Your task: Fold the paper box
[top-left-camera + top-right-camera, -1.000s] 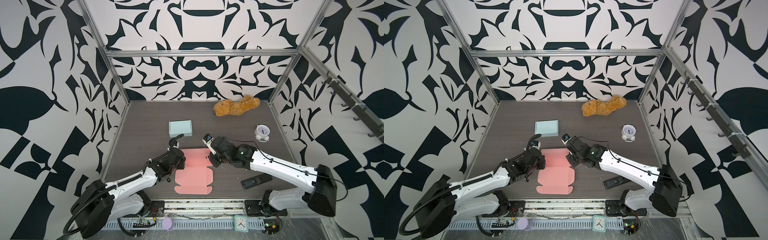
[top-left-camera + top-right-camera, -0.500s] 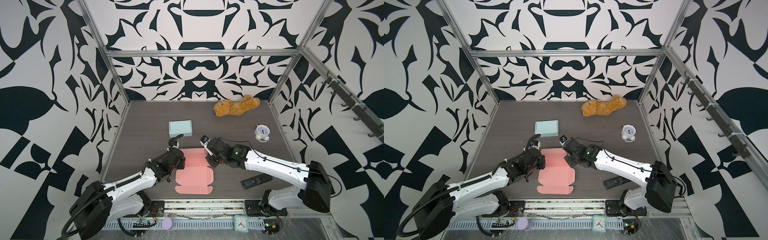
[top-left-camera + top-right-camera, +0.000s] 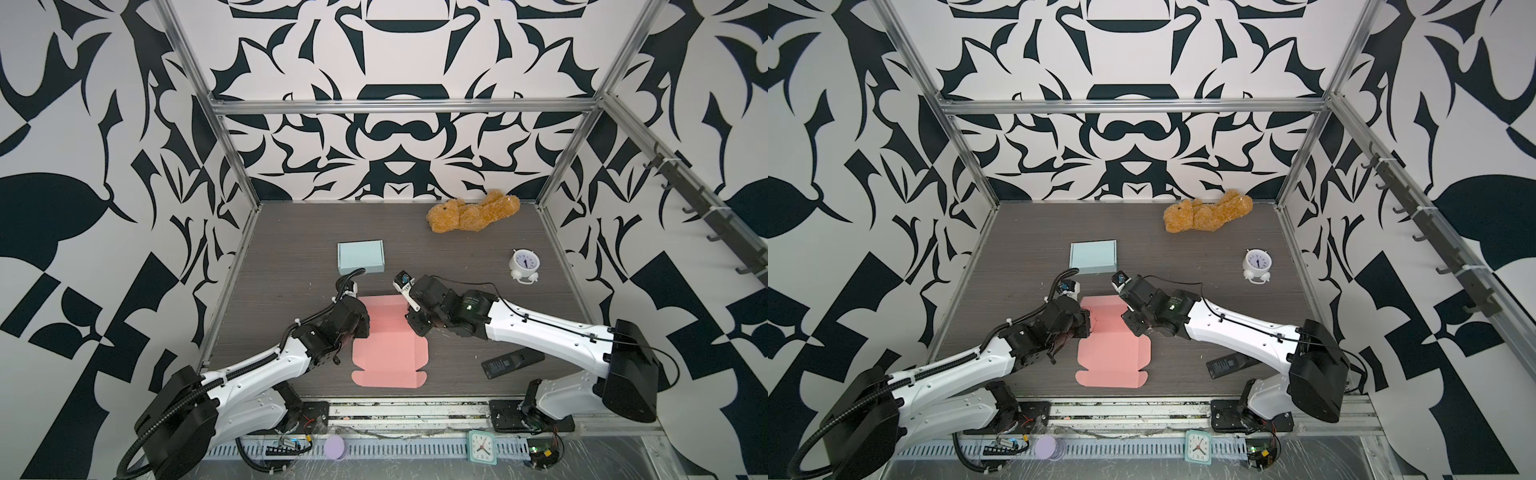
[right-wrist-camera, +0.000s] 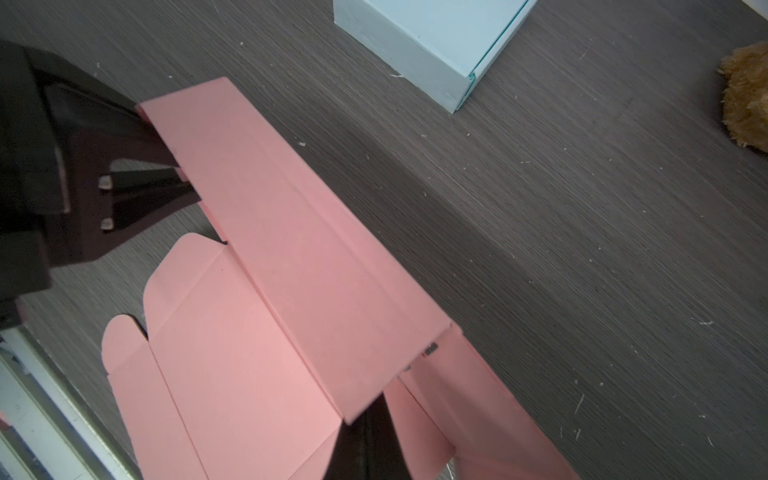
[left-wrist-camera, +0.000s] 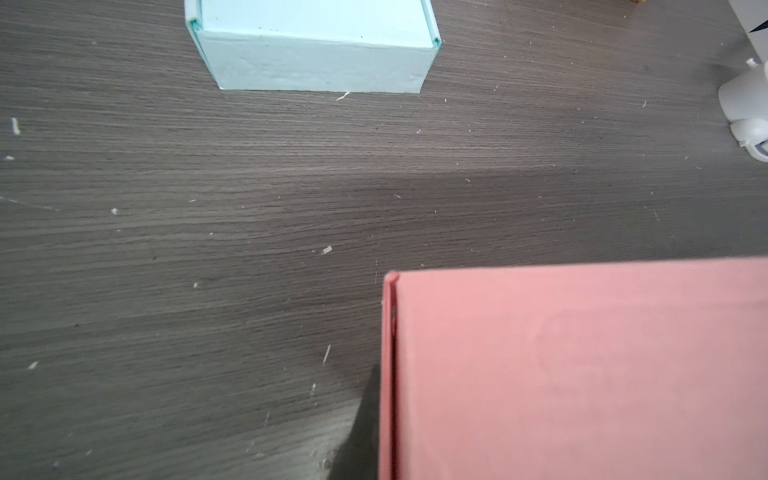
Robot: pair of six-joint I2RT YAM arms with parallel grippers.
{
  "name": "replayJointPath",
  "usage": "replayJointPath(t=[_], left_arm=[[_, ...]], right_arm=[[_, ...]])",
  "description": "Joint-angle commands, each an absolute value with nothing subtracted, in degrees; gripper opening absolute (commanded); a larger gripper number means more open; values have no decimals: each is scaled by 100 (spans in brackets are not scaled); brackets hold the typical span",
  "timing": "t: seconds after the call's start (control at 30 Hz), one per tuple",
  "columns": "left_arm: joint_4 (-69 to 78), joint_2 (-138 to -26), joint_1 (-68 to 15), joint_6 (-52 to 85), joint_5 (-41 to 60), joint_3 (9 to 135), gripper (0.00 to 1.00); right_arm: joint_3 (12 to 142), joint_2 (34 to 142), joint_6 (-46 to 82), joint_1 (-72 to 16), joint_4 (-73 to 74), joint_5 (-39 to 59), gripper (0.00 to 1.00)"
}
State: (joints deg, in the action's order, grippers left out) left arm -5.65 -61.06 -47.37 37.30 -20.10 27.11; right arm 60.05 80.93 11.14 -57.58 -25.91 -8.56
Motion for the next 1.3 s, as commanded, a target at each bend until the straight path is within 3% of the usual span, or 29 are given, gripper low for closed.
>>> replayJointPath(t=[0.0,0.63,1.07,1.27], left_arm=[[-630,-5947,-4769,3831,-1975,2804,10],[-1082,-5129,-4755,3889,-2206,2810,9],[-1292,-4705,-4720,3903,-2110,2997,8],[-1292,-4697,-4711,3929,-2047,3067,8]], right_arm=[[6013,7737,1022,-5794,-2285,-782,0],[4094,5381,1118,-5767,-439,-579,0],[2987,4360,1569,-5691,143,-676,0],[2795,4398,1722,-5574,308,-662,0]])
